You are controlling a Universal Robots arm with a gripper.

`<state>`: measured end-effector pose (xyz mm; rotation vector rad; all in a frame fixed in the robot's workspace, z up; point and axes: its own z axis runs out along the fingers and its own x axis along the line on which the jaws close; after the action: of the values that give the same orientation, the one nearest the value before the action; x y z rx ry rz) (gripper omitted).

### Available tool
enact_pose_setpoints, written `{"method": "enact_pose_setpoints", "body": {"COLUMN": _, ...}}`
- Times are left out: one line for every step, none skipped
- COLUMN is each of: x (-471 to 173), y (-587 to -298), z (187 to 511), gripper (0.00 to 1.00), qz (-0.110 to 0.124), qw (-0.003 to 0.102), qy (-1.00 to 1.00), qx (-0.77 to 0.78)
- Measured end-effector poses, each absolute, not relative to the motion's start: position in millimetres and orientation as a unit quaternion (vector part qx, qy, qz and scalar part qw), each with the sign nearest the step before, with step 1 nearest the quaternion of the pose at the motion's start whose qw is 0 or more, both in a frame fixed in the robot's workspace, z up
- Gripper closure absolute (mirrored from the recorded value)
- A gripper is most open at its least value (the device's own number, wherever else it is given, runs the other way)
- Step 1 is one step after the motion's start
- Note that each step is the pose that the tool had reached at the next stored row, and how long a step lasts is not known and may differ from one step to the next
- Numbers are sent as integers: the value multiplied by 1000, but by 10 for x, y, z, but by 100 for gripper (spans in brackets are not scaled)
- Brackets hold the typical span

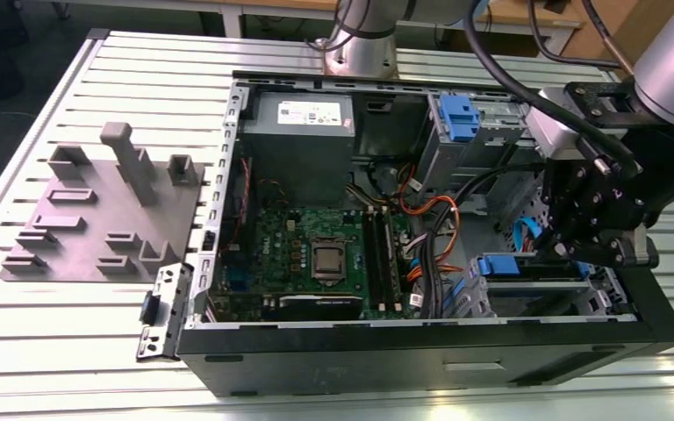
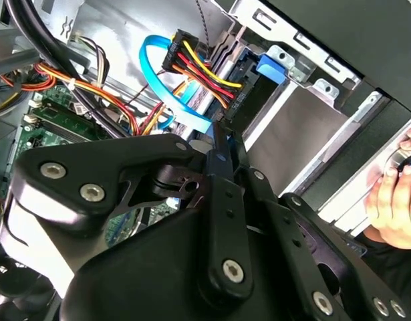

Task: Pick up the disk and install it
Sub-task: 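Insert the second disk wire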

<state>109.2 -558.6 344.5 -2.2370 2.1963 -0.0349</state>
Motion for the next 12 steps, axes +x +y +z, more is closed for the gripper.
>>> {"method": "enact_pose_setpoints", "body": {"x": 1092, "y": -5586, "z": 3440, "gripper": 84, "qz": -11, "qw": 3, "qy": 701, "qx": -714}}
{"method": "enact_pose_setpoints", "body": {"x": 1092, "y": -5586, "z": 3433, "gripper": 84, "qz": -11, "qw": 3, "qy": 701, "qx": -714}}
{"method": "enact_pose_setpoints", "body": {"x": 1092, "y": -5586, "z": 3427, "gripper": 84, "qz": -11, "qw": 3, "qy": 701, "qx": -714}}
{"method": "enact_pose_setpoints", "body": {"x": 1092, "y": -5586, "z": 3424, "gripper": 84, "qz": -11, "qw": 3, "qy": 701, "qx": -713}}
{"method": "enact_pose_setpoints", "body": {"x": 1092, "y": -5586, "z": 3419, "gripper": 84, "qz": -11, "qw": 3, "qy": 701, "qx": -714}}
{"method": "enact_pose_setpoints", "body": {"x": 1092, "y": -5586, "z": 3416, "gripper": 84, "qz": -11, "qw": 3, "qy": 701, "qx": -714}}
{"method": "enact_pose_setpoints", "body": {"x": 1092, "y": -5586, "z": 3412, "gripper": 84, "qz": -11, "qw": 3, "qy": 701, "qx": -714}}
{"method": "enact_pose_setpoints", "body": {"x": 1092, "y": -5586, "z": 3407, "gripper": 84, "qz": -11, "qw": 3, "qy": 701, "qx": -714}}
{"method": "enact_pose_setpoints", "body": {"x": 1092, "y": -5586, "z": 3403, "gripper": 84, "qz": -11, "qw": 3, "qy": 701, "qx": -714}}
{"method": "enact_pose_setpoints", "body": {"x": 1092, "y": -5586, "z": 3401, "gripper": 84, "qz": -11, "qw": 3, "qy": 700, "qx": -714}}
{"method": "enact_pose_setpoints", "body": {"x": 1092, "y": -5586, "z": 3398, "gripper": 84, "qz": -11, "qw": 3, "qy": 700, "qx": -714}}
{"method": "enact_pose_setpoints", "body": {"x": 1092, "y": -5586, "z": 3396, "gripper": 84, "qz": -11, "qw": 3, "qy": 699, "qx": -715}}
